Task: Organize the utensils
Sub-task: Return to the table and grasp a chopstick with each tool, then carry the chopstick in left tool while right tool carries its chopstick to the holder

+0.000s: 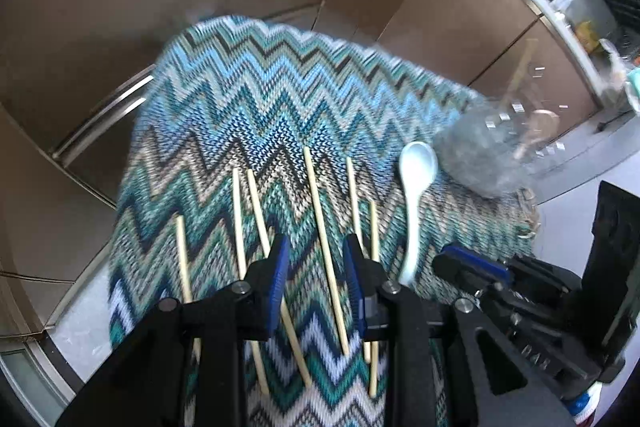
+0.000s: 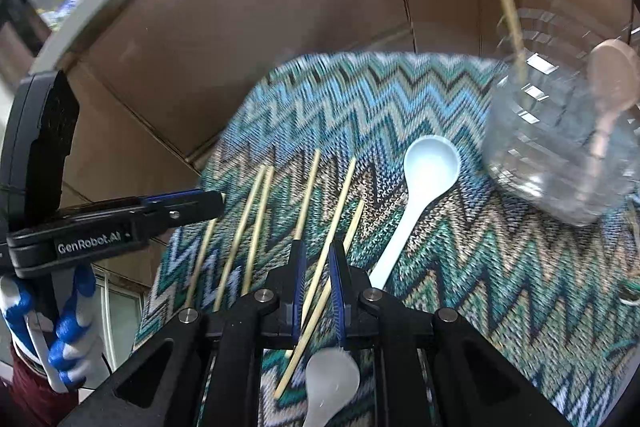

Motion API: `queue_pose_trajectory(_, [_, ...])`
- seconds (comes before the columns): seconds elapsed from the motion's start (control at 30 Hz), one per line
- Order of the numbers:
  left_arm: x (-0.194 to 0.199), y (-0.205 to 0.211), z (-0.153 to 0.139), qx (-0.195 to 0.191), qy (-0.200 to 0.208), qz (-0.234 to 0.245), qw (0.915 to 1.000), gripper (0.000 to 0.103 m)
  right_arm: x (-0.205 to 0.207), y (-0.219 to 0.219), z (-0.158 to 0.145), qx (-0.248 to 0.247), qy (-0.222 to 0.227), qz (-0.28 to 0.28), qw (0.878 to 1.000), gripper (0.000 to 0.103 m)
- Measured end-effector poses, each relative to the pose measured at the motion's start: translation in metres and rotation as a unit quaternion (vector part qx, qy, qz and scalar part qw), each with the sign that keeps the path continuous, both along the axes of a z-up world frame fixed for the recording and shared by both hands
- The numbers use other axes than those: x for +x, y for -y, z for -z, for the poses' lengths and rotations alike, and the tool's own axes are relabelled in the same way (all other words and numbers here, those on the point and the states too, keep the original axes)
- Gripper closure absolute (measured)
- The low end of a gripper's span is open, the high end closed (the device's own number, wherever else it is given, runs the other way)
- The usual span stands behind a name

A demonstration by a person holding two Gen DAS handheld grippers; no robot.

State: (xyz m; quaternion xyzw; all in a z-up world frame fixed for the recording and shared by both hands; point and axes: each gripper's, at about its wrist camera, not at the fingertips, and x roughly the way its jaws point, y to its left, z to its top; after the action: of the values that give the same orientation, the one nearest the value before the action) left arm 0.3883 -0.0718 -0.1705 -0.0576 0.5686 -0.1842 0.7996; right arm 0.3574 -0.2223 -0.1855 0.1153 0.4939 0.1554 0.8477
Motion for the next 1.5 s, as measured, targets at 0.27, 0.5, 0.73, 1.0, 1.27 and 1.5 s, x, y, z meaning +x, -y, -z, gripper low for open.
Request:
queue_pose_trajectory(0.27, [0.048,0.027,0.041,0.024,-0.062,0.009,0.9978,0.079,0.046,0.002,0.040,-0.016,-0.058,-0.005,0.998,0.091])
queue_pose_trajectory(0.5, [0.064,0.037,0.063,0.032,-0.093,0.009,0.9951,0.086,0.068,-0.001,0.059,-0.033,-0.082,-0.009,0.996,0.091])
queue_pose_trajectory(0.73, [0.066,0.047,0.068,0.051,-0.095,0.006,0.9942,0.095,0.075,-0.011,0.068,-0.049,-0.087,-0.014,0.995,0.093])
queue_pose_trajectory(1.0, [0.053,0.036,0.055,0.000,-0.065,-0.017,0.9978,0.099,0.056,0.000,0.051,-0.008,-0.058,0.006,0.998,0.095])
queue_pose_trajectory(1.27, [0.011,0.001,-0.017,-0.063,0.033,-0.044,0.9965,0.099,0.011,0.005,-0.012,0.021,0.043,0.020,0.999,0.097])
queue_pose_trajectory(1.5, [-0.032,-0.007,-0.080,-0.079,0.116,-0.057,0.9885,0.099,-0.047,0.022,-0.076,0.039,0.145,0.038,0.988,0.097])
